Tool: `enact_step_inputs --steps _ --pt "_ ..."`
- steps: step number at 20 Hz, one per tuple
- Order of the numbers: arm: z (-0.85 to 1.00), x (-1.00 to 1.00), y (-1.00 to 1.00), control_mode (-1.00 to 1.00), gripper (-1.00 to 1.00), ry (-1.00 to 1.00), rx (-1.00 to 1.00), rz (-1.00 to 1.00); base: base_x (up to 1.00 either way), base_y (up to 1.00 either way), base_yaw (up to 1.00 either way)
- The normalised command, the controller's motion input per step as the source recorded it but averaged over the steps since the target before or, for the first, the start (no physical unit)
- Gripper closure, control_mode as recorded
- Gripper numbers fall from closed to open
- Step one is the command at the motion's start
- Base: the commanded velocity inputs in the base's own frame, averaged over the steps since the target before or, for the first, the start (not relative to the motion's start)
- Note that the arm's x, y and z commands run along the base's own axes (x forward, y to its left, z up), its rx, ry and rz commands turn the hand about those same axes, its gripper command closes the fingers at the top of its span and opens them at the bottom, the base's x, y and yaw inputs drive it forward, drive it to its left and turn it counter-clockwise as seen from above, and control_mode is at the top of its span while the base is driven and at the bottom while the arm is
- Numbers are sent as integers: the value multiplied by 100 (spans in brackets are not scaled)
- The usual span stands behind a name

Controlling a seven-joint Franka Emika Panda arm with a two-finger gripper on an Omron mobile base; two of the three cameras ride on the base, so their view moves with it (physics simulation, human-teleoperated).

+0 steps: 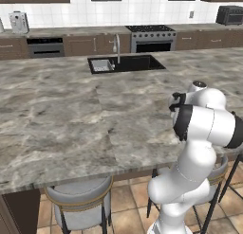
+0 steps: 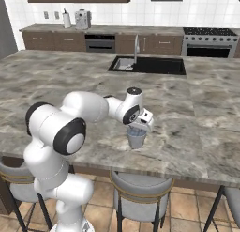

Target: There are four ice cubes in the ice bowl. Place two ice cubes in each glass of water.

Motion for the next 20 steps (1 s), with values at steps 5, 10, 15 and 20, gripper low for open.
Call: enact_step_inputs --steps 5,10,15,20 --pt "-10 1 0 -100 100 0 0 0 0 0 0" --pt "-2 9 -6 -100 100 0 0 0 0 0 0" --pt "0 16 -11 -100 100 0 0 0 0 0 0" --pt "0 15 -2 -100 100 0 0 0 0 0 0"
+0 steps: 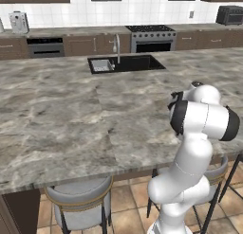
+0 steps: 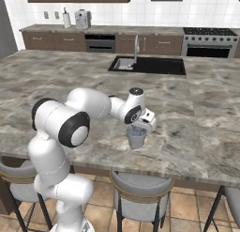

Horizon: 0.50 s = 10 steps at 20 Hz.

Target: There are four ice cubes in the ice bowl. Place two ice cubes in each glass of water.

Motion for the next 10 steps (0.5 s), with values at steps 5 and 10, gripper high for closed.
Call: enact_step_inputs --steps 5,10 --pt "0 19 0 -100 -100 0 0 0 0 0 0" --pt "0 2 0 -100 -100 0 0 0 0 0 0"
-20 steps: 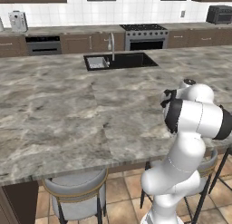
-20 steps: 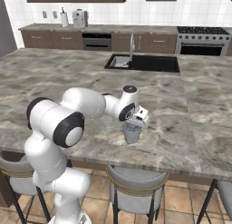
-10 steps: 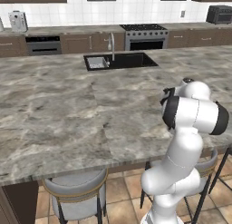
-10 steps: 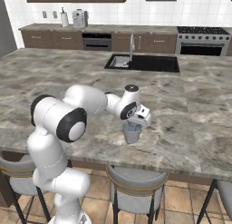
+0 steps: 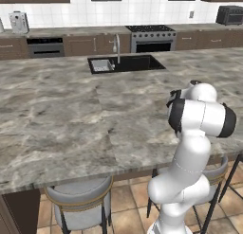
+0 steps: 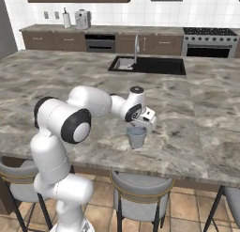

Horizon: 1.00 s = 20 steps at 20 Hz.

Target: There are four ice cubes in the ice bowl. Place two ice cubes in each glass of water.

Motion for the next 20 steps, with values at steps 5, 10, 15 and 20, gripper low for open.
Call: enact_step_inputs --steps 5,10,15,20 --pt "0 0 0 -100 -100 0 0 0 0 0 0" --pt "25 -68 1 -100 -100 -8 0 0 0 0 0" --pt "50 -85 16 -100 -100 -21 0 0 0 0 0" --pt "9 -22 26 -100 -100 -16 -2 0 0 0 0"
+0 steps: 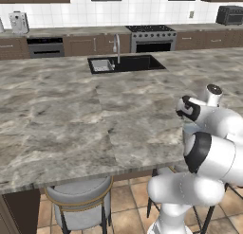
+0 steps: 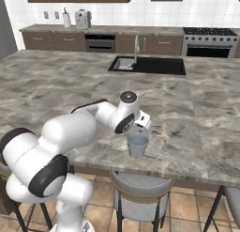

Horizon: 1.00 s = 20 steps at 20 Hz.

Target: There are four ice cubes in the ice bowl. Place two ice cubes in each glass of water.

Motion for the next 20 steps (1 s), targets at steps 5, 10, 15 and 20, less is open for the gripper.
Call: enact_step_inputs --steps 5,10,15,20 --pt "-18 17 19 -100 -100 -4 0 0 0 0 0" --pt "0 29 2 -100 -100 2 0 0 0 0 0" --pt "48 -14 5 -100 -100 -6 0 0 0 0 0" --pt "95 -37 45 -100 -100 -6 -1 0 0 0 0"
